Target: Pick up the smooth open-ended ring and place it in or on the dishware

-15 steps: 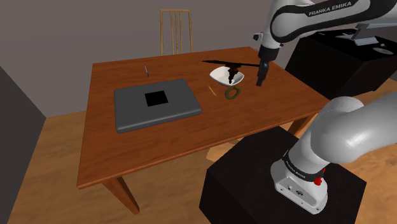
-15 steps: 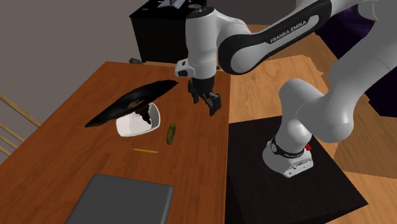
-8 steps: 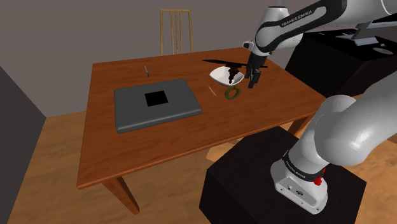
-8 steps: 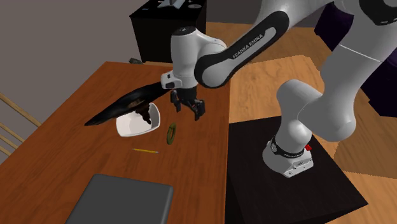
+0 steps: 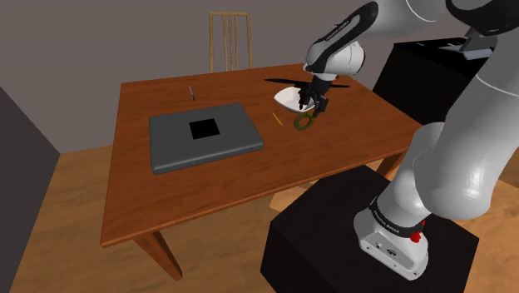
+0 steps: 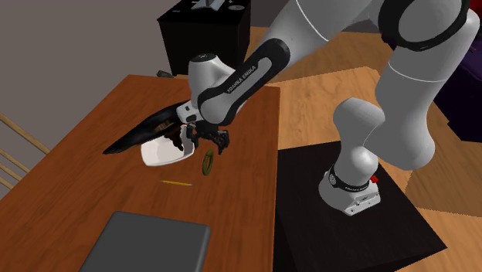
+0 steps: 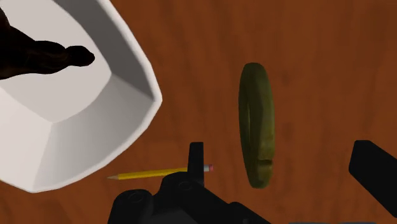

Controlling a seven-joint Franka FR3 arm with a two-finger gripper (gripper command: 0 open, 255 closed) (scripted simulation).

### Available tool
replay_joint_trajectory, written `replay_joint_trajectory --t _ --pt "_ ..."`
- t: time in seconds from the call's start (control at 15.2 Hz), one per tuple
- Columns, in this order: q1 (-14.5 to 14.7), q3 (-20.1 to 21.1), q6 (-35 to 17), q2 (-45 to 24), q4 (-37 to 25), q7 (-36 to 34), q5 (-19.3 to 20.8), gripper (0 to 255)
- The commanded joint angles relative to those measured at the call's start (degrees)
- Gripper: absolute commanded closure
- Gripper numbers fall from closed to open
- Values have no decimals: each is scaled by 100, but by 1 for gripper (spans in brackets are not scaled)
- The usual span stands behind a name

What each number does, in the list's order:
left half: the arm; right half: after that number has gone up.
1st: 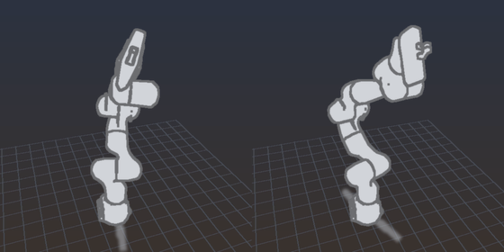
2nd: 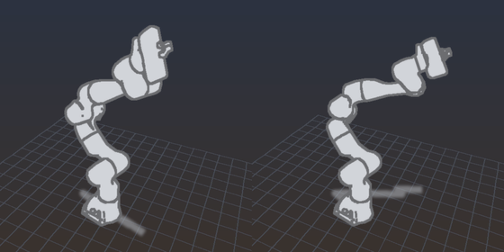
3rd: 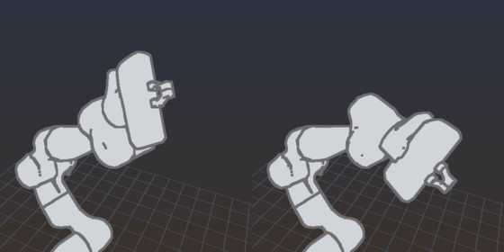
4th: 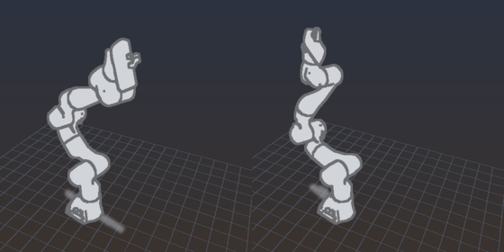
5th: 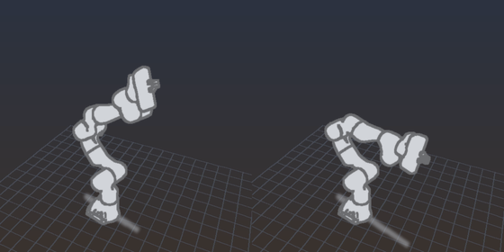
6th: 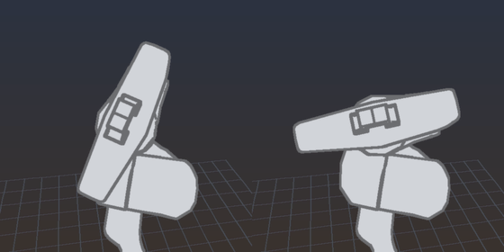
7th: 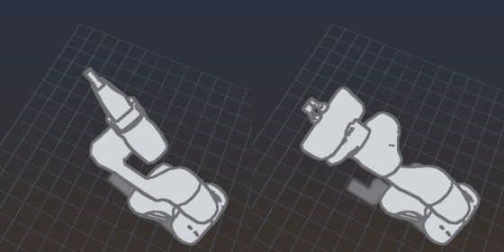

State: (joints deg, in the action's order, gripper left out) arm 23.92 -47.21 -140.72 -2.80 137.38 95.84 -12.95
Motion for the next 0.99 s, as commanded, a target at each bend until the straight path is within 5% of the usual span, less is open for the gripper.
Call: replay_joint_trajectory --t 0.0,0.33,0.86,0.92 --pt "-21 54 -120 -224 -19 319 -333 0" --pt "-153 295 -412 -746 -19 835 -1072 0" --pt "-166 307 -413 -744 -18 831 -1067 0" --pt "-166 307 -413 -744 -19 831 -1067 255"
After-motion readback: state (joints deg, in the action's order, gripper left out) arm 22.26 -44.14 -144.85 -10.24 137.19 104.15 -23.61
